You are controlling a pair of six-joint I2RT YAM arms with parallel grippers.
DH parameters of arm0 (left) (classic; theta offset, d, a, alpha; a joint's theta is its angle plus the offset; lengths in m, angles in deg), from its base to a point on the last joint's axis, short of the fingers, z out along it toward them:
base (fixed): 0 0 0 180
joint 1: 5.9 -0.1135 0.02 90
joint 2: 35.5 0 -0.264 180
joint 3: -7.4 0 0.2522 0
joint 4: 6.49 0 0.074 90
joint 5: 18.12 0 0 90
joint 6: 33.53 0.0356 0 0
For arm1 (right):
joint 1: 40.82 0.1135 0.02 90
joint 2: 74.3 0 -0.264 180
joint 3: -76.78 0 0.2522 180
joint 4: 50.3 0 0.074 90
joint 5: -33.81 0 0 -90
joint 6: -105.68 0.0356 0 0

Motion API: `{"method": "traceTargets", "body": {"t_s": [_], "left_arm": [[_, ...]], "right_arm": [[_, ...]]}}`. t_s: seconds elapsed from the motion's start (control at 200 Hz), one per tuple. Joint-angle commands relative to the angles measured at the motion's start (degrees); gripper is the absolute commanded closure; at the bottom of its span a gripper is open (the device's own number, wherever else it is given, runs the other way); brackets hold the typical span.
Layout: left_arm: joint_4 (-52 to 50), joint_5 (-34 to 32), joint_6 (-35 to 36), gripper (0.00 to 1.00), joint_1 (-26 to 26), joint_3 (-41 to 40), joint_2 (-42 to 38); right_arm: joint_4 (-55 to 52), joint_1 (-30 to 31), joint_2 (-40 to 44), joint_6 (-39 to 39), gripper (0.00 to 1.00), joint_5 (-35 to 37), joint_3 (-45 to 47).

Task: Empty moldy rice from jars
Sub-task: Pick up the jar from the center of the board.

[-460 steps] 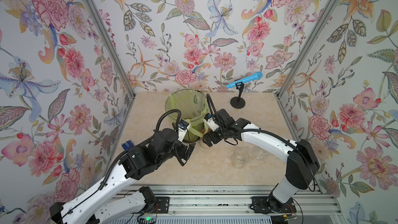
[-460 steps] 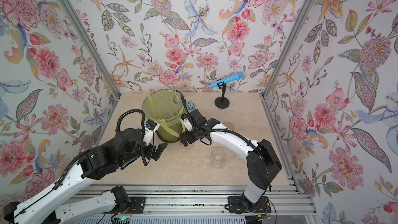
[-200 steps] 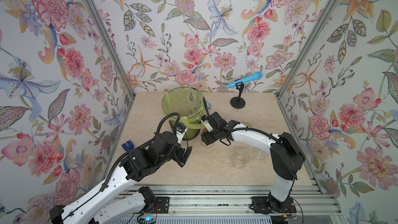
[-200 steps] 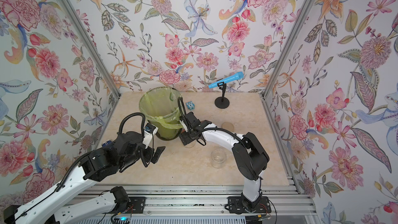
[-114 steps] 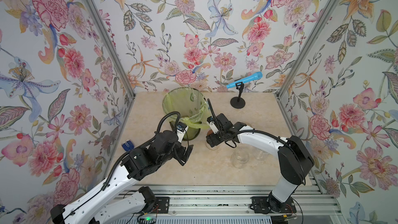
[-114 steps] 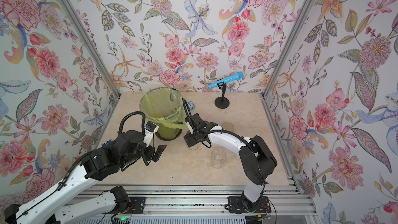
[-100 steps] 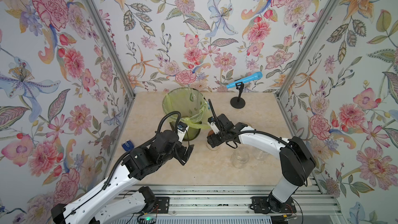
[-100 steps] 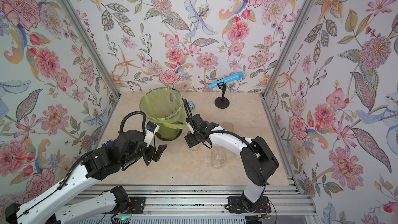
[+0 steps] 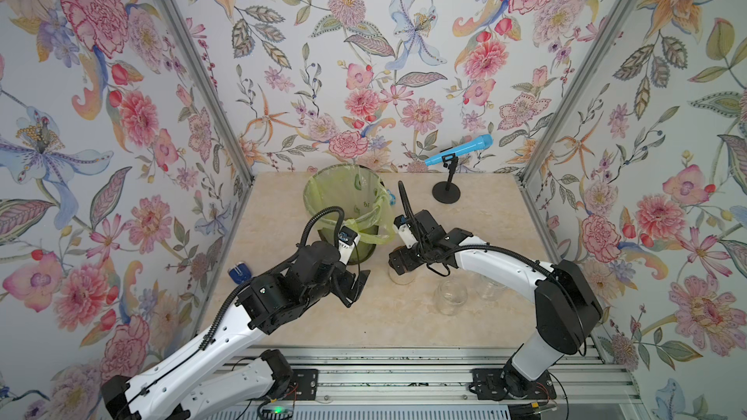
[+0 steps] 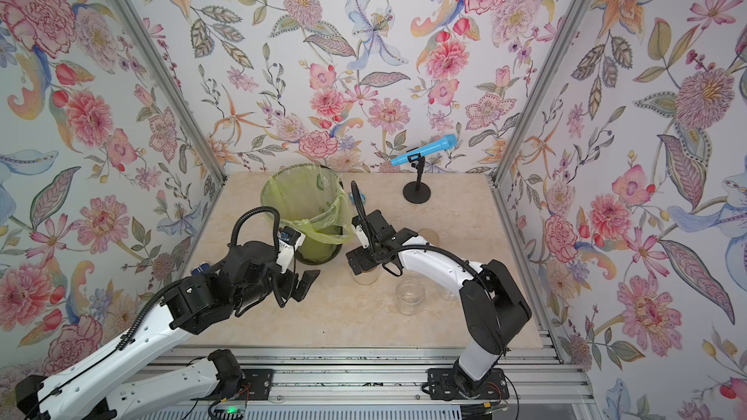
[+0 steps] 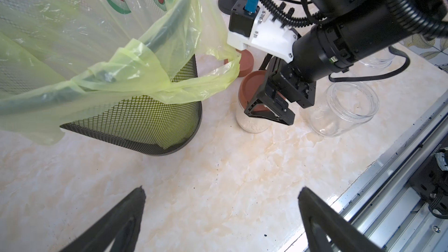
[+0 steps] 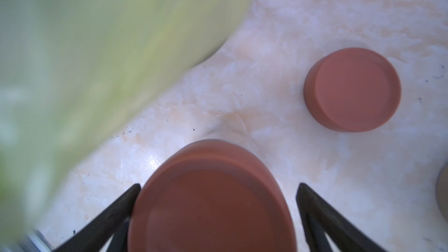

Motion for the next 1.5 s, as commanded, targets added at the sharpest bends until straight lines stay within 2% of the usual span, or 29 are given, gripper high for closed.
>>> {"method": "traceTargets", "body": {"t_s": [0.0,0.47,0.665,1.041,1.106,1.321,1.491], "left_arm": [[0.8,0.2,-1.7,0.0,-0.8,-1.0,-0.6],[1.0,0.3,-2.3,0.0,-0.8,-1.8,-1.2],[1.5,1.6,-1.4,0.0,-0.8,-1.8,-0.9],[1.0,3.2,2.8,0.0,-0.7,0.5,2.9],[1.5,3.3,2.8,0.0,-0.8,0.6,3.1],[2.5,3.3,3.7,0.0,-0.8,0.9,4.2],[3.1,3.5,4.8,0.0,-0.8,1.4,5.1]], "right_arm": [[0.6,-0.6,2.6,0.8,0.0,-0.9,0.5],[0.8,-1.2,5.2,2.8,0.0,5.7,5.0],[-0.2,-2.5,6.2,3.4,0.0,5.6,5.7],[-11.7,-3.6,-1.4,6.4,0.0,2.8,-5.1],[-14.6,-5.4,-3.4,7.5,0.0,3.3,-8.0],[-23.7,-5.8,-9.4,8.1,0.0,9.1,-16.6],[-26.9,-7.7,-11.4,8.2,0.0,7.4,-19.4]]}}
